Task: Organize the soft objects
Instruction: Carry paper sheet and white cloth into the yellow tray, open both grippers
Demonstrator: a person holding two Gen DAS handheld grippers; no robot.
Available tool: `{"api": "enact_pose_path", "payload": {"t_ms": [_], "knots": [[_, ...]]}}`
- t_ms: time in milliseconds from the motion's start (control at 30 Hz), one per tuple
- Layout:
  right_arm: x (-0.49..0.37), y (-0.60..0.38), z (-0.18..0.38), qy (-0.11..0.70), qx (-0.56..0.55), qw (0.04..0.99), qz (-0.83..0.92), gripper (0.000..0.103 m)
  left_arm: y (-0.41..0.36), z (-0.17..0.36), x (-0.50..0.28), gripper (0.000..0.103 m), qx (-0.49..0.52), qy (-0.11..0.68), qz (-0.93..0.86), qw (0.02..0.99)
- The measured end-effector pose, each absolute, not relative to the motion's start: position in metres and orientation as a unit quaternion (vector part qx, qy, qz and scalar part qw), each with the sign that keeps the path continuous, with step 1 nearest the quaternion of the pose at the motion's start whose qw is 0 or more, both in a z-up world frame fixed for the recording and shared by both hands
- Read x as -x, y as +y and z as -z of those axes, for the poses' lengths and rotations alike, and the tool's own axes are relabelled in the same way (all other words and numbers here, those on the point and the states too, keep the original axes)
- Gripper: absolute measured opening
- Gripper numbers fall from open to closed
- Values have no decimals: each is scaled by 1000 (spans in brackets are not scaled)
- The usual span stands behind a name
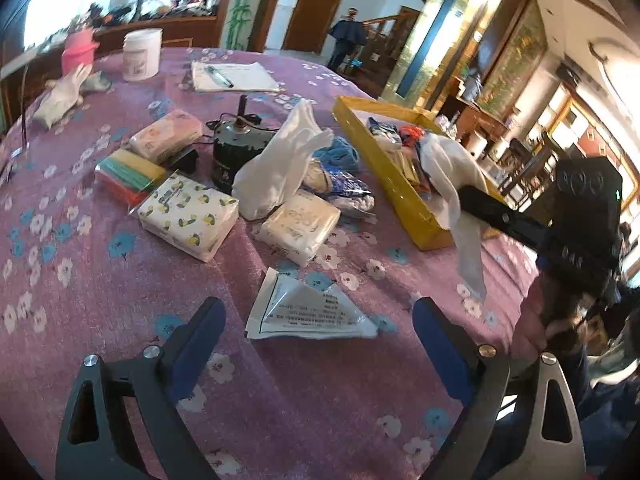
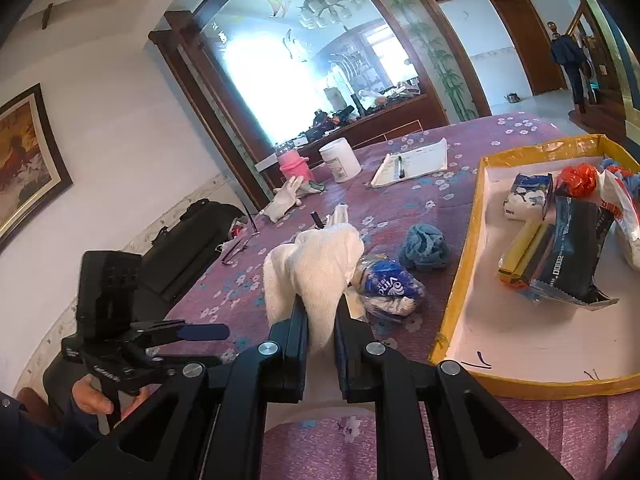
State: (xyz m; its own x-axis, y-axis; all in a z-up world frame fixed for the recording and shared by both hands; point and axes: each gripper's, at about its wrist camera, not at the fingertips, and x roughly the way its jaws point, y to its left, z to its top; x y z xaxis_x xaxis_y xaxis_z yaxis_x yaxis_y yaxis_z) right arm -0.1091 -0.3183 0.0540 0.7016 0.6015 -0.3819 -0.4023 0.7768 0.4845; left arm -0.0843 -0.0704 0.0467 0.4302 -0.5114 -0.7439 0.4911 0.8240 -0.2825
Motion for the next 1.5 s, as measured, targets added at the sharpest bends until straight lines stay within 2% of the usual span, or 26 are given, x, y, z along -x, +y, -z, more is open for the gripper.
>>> {"api": "enact_pose_path", "payload": {"t_ms": [167,300,533,567,600,633,700,833,1100,1500], "knots": [[112,-318,-53,268,-185,902,-284,13,-94,-32,85,94,-94,471,342,808],[112,-320,-53,269,-186,902,-282,13,-105,-28,84,94,-189,458,329,804],[111,-321,-52,270,-190,901,-281,13,-123,-19,62,94,-253,443,335,792],[112,-321,-52,269,-190,901,-281,13,-127,-18,61,93,-259,440,338,790],[112,-321,-52,269,-190,902,-280,13,-129,-16,60,81,-263,440,337,790],[113,-323,-52,269,-190,902,-279,13,-132,-12,57,57,-261,450,332,787],[113,-324,-52,268,-192,902,-278,13,-130,-15,54,55,-232,451,329,796],[111,-325,-49,274,-193,901,-275,13,-128,-13,56,54,-197,452,320,809],[103,-322,-41,288,-195,900,-262,13,-111,-33,60,53,-44,433,314,844],[111,-362,-52,262,-217,918,-206,13,-149,-61,54,54,-5,416,346,841]]}}
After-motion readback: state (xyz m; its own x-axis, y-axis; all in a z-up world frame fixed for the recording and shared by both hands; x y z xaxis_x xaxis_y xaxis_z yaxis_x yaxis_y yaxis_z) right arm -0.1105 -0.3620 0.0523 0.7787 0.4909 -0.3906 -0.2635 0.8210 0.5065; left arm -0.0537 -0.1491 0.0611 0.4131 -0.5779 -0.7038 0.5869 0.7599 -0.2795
